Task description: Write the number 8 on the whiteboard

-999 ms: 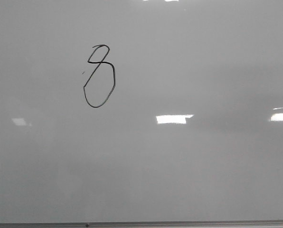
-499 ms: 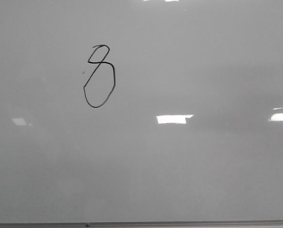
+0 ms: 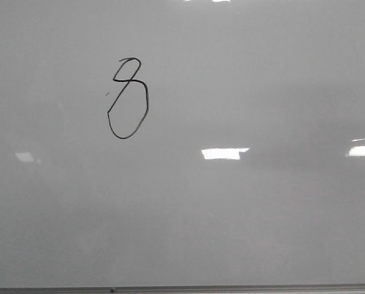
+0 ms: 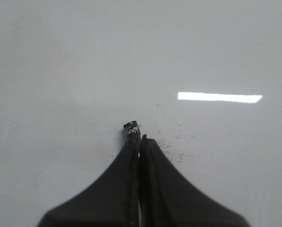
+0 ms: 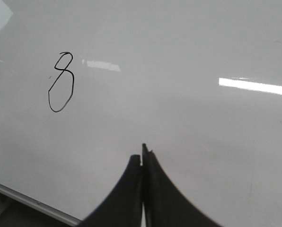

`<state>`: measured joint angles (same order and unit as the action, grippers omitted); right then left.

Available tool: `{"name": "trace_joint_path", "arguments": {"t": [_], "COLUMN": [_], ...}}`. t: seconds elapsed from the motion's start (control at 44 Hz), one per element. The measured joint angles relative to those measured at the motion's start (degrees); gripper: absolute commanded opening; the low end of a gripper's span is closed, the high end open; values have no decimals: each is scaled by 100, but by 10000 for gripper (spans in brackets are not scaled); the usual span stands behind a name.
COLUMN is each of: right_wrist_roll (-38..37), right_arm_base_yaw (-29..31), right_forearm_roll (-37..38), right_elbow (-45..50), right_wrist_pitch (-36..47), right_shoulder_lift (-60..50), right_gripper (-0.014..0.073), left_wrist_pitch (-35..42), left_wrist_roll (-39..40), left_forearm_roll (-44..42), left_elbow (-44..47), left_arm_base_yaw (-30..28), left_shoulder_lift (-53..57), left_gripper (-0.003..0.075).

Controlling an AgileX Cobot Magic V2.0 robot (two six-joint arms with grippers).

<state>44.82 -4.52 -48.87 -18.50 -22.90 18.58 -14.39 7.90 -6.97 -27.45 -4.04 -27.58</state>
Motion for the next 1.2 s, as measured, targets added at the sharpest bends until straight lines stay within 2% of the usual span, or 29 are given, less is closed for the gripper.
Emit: {"name": "trace_joint_path", "arguments": {"t": [0.409,0.704,0.954,1.203], "right_wrist_roll": [0,0,0,0], "right_arm_base_yaw": [0,0,0,0], "right_forearm_roll": [0,0,0,0], "right_elbow": [0,0,0,0], "right_wrist_pitch": [0,0,0,0], "right_shoulder_lift": [0,0,0,0], "right_gripper": [-69,-69,-69,-69], "left_wrist_pitch": [179,669,633,559], "left_wrist_roll": [0,-622,-835,-872], "left_forearm_roll": [0,884,950,960], "left_elbow": [105,1167,2177,2785], "left_arm_base_yaw": [0,22,366,278], "left_shoulder_lift": [39,1047,2245,2798], "left_gripper": [-21,-21,-21,-21]}}
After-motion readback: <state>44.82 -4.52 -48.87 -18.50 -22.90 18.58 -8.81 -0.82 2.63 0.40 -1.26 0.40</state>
